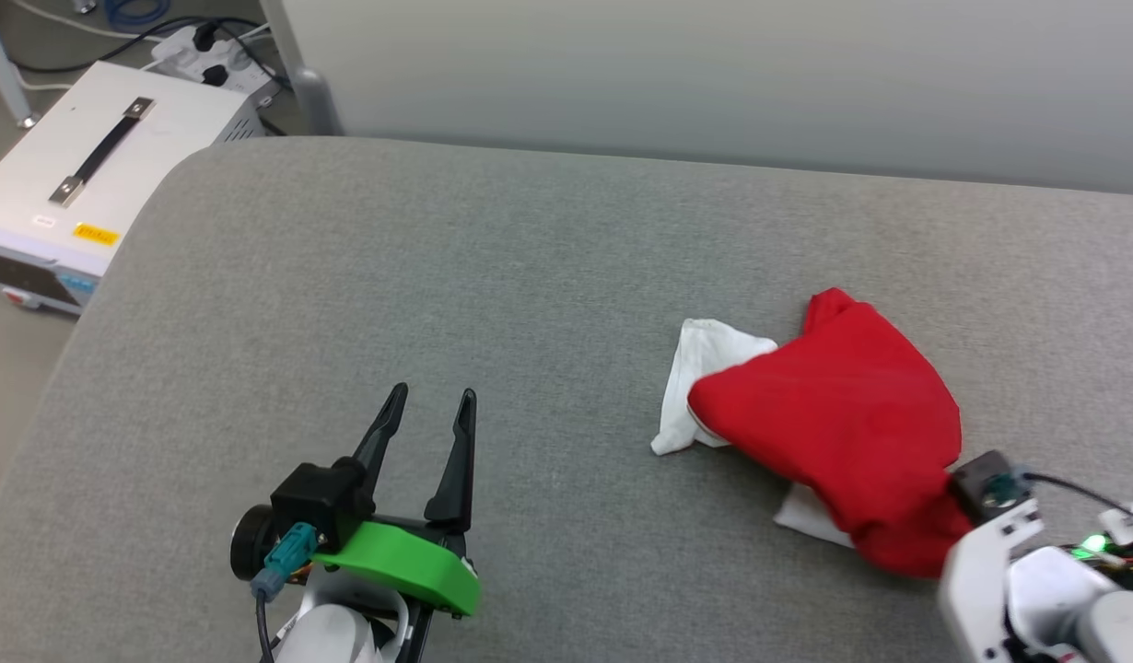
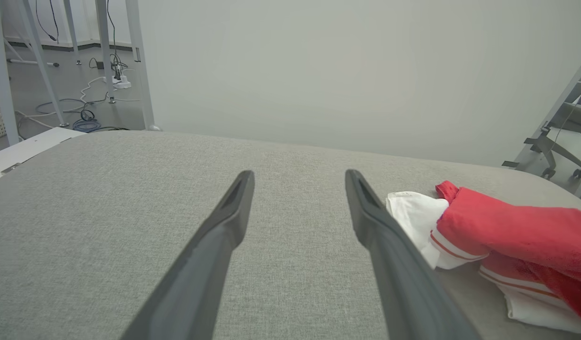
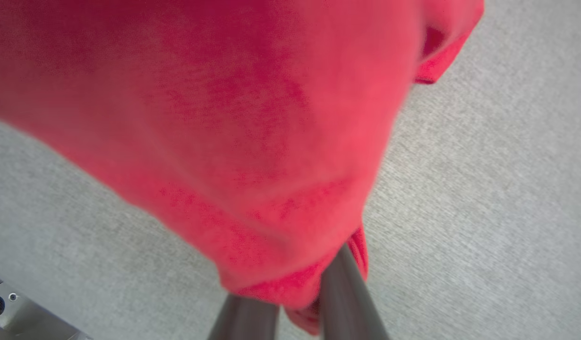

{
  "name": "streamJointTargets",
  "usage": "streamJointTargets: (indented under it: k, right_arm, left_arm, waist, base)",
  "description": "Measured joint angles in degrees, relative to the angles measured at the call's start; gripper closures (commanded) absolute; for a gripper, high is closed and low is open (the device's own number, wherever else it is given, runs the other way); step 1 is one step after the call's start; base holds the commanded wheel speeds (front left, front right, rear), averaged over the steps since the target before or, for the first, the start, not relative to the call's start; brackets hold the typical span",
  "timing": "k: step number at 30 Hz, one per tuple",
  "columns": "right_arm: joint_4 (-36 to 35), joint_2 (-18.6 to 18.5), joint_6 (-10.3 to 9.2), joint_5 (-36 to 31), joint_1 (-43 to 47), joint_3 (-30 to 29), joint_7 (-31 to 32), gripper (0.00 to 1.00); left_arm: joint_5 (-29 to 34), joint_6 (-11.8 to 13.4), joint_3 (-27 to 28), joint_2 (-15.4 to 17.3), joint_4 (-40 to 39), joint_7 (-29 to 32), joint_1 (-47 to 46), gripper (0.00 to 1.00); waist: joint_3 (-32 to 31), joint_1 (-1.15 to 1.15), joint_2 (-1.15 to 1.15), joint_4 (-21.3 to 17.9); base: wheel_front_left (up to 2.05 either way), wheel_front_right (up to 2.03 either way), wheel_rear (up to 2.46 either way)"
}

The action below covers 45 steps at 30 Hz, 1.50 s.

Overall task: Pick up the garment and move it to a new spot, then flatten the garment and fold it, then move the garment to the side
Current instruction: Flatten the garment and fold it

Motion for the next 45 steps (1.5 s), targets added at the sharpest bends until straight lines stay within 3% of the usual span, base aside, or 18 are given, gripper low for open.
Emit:
streamJointTargets:
  k: [7, 12, 13, 14, 23, 32, 38, 41, 45]
  right_arm:
    - [-0.1, -9.3, 0.0, 3.4, 1.1, -4.3, 2.9, 1.0]
    - [4.3, -10.9, 0.0, 4.4, 1.0, -5.2, 2.2, 1.0]
    - [5.4, -10.8, 0.0, 4.4, 1.0, -5.2, 1.3, 0.31]
    - [6.5, -10.5, 0.0, 4.2, 0.9, -5.3, 0.2, 0.0]
    - [9.3, -6.0, 0.0, 2.6, -0.2, -11.1, -11.9, 0.0]
    - [-2.1, 1.6, 0.0, -0.5, 1.9, -21.7, -23.3, 0.0]
    - [-10.4, 10.5, 0.0, -2.7, 7.2, -28.1, -28.1, 0.0]
    - [-13.2, 14.4, 0.0, -3.2, 8.7, -29.7, -29.8, 0.0]
    - [-15.0, 16.6, 0.0, -4.5, 9.2, -30.1, -30.7, 0.0]
  left_arm:
    - [0.0, 0.0, -0.7, 0.0, 0.1, 0.0, 0.0, 0.0]
    - [0.0, 0.0, -1.1, 0.0, 0.3, 0.0, 0.0, 0.0]
    - [0.0, 0.0, -1.2, 0.0, 0.4, 0.0, 0.0, 0.0]
    - [0.0, 0.0, -1.3, 0.0, 0.5, 0.0, -0.1, 0.0]
    - [0.0, 0.0, -2.7, 0.0, 1.1, 0.0, -0.1, 0.0]
    - [-0.3, 0.0, -3.3, -0.1, 0.9, 0.0, 0.0, 0.0]
    - [-1.6, 0.0, -4.9, -0.1, 0.4, 0.0, 0.1, 0.0]
    - [-1.8, 0.0, -5.9, -0.1, 0.2, 0.0, 0.1, 0.0]
    - [-1.8, 0.0, -7.5, -0.1, 0.3, 0.0, 0.1, 0.0]
  waist:
    - [-0.8, 0.0, 0.0, -2.4]
    - [-0.5, 0.0, 0.0, -3.3]
    - [-0.4, 0.0, 0.0, -3.4]
    - [-0.4, 0.0, 0.0, -3.5]
    - [-1.4, 0.0, 0.0, -4.8]
    - [-3.6, 0.0, 0.0, -7.0]
    - [-4.2, 0.0, 0.0, -8.3]
    - [-4.0, 0.0, 0.0, -8.9]
    - [-3.2, 0.0, 0.0, -9.8]
  base:
    - [0.0, 0.0, 0.0]
    - [0.0, 0.0, 0.0]
    - [0.0, 0.0, 0.0]
    - [0.0, 0.0, 0.0]
    - [0.0, 0.0, 0.0]
    - [0.0, 0.0, 0.0]
    - [0.0, 0.0, 0.0]
    - [0.0, 0.0, 0.0]
    - [0.0, 0.0, 0.0]
